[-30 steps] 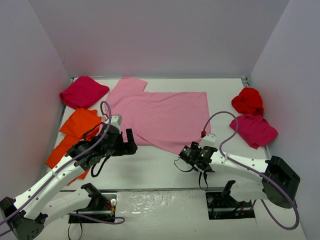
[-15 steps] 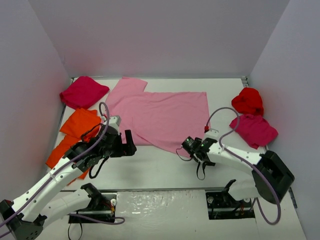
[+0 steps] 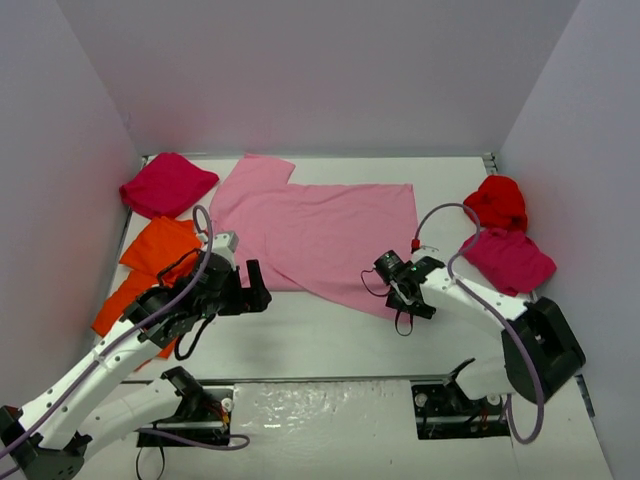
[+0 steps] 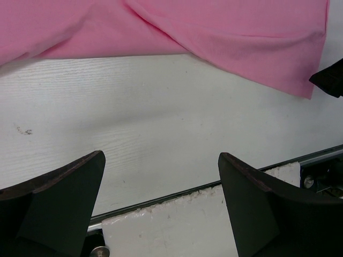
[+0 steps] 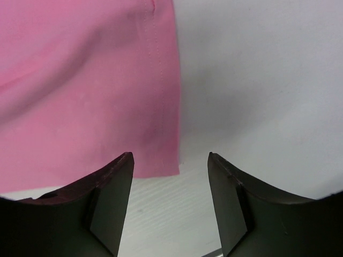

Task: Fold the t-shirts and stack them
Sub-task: Fold the tshirt

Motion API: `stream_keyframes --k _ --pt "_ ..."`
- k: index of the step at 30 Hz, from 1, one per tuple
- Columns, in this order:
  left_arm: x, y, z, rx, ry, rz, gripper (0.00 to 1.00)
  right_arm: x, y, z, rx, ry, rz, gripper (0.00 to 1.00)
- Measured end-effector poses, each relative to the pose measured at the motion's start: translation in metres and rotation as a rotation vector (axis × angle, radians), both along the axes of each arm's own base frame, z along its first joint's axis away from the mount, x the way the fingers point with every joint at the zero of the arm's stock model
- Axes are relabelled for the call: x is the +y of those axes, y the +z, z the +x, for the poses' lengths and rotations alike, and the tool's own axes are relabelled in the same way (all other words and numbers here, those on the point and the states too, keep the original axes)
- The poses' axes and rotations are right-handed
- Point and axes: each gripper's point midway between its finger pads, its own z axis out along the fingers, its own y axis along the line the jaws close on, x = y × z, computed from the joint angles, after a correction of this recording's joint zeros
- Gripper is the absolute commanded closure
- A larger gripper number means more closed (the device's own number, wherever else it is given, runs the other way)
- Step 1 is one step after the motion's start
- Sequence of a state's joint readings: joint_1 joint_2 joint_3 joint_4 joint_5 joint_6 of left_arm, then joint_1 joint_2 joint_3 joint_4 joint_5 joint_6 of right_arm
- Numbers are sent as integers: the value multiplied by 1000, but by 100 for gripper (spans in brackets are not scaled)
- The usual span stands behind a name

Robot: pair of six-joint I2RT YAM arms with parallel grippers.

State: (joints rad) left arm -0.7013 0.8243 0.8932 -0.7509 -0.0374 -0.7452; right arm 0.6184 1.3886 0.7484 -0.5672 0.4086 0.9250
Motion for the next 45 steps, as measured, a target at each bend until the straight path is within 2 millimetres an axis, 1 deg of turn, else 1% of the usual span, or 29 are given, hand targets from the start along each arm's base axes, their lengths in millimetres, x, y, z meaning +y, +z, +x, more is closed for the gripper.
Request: stream_keyframes --k 2,5,9,13,17,19,22,25,28,33,36,41,45 --pt "1 1 0 -6 3 -1 16 1 9 -2 -21 -10 60 45" --pt "2 3 0 -15 5 -5 15 6 19 -11 -44 -23 156 49" --pt "2 3 0 -17 8 -4 15 12 19 -27 -25 -40 245 48" --pt "2 3 0 -17 9 -5 15 15 13 -37 17 -49 280 46" --pt "2 3 1 -14 10 -4 15 18 6 -41 62 -55 290 46" --pt "2 2 1 -11 10 -2 15 19 -1 -42 83 -62 301 46" --pt "1 0 1 -3 14 0 15 16 -16 -44 114 -88 313 46" --pt "1 -1 1 2 19 -2 15 13 -25 -44 126 -114 330 46" --pt "1 -3 2 10 21 5 15 10 -26 -41 119 -125 338 46" --pt "-1 -15 5 48 22 40 15 6 -25 -30 82 -127 342 46" --pt "-3 -18 7 60 22 51 15 6 -22 -23 61 -112 337 48" --pt "-6 -19 10 59 21 48 17 8 -13 -10 27 -85 346 51" --pt "-8 -18 11 55 19 42 19 18 0 2 2 -42 384 52"
